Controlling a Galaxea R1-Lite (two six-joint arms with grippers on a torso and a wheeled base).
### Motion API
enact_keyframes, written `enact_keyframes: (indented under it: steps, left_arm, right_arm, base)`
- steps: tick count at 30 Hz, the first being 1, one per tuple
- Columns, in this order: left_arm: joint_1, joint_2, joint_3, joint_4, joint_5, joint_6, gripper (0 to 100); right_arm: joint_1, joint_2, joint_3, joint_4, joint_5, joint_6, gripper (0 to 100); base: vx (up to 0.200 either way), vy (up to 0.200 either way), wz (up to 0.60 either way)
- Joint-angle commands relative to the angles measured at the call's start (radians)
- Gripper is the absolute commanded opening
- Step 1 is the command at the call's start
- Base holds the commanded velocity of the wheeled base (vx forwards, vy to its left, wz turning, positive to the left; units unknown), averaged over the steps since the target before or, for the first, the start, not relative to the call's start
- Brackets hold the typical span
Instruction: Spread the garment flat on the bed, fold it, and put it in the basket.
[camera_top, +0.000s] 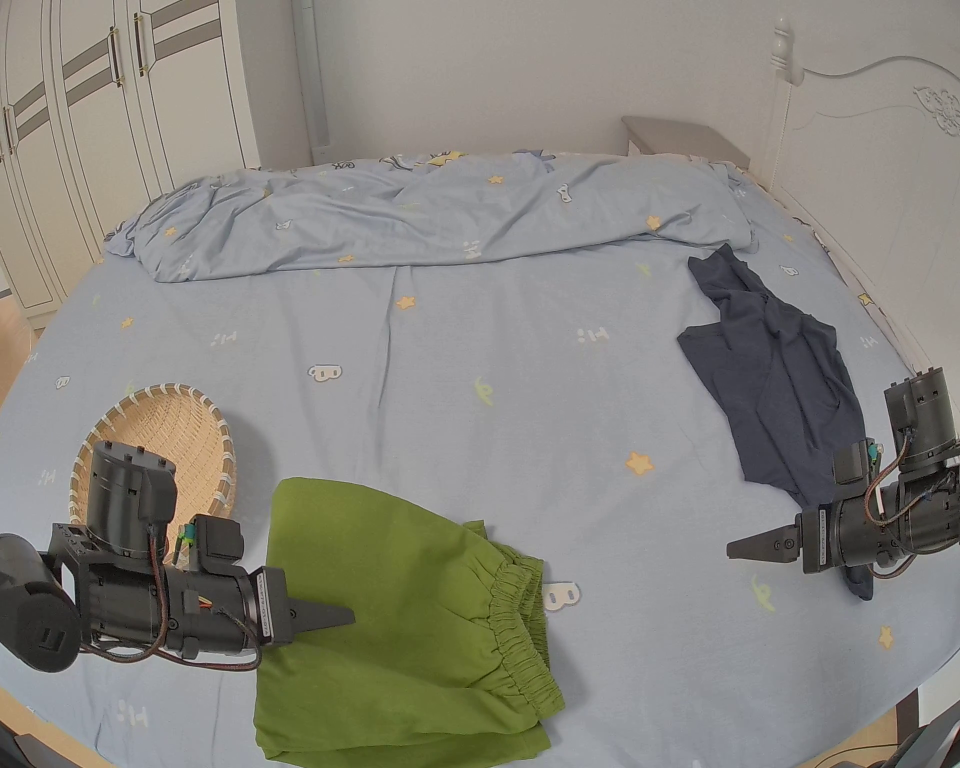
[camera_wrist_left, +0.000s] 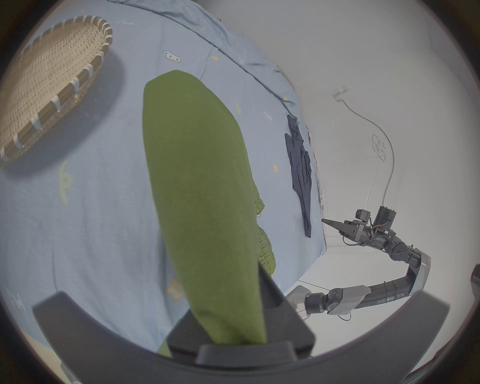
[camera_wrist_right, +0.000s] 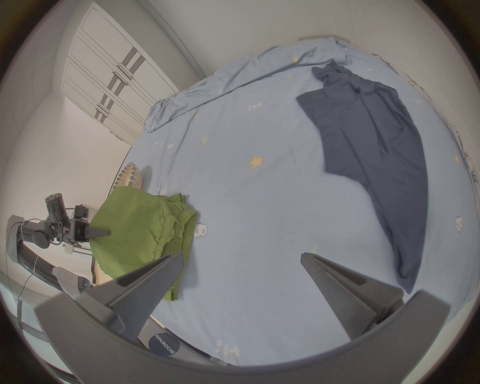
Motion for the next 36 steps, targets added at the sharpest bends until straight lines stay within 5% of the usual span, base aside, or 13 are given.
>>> enact_keyframes:
  steps: [1, 15, 19, 25, 36]
  left_arm:
    - [-0.022, 0.002, 0.005, -0.001, 0.0, -0.001, 0]
    - [-0.056, -0.014, 0.021, -0.002, 0.0, 0.002, 0]
    - [-0.125, 0.017, -0.024, 0.007, 0.031, 0.153, 0]
    - [-0.172, 0.026, -0.242, 0.256, 0.256, 0.386, 0]
    - [-0.161, -0.186, -0.397, 0.444, 0.275, 0.624, 0]
  right_arm:
    - [0.0, -0.009, -0.001, 0.001, 0.0, 0.0, 100]
    - [-0.001, -0.031, -0.001, 0.003, 0.0, 0.0, 100]
    - [0.002, -0.071, -0.003, 0.001, -0.001, 0.0, 100]
    - [0.002, -0.131, 0.002, 0.001, -0.003, 0.001, 100]
    - [-0.012, -0.186, -0.003, 0.015, -0.003, 0.0, 100]
  base:
    - [0.0, 0.2, 0.0]
    - [0.0, 0.157, 0.0]
    - [0.0, 0.0, 0.0]
    - [0.0, 0.0, 0.0]
    - [0.0, 0.0, 0.0]
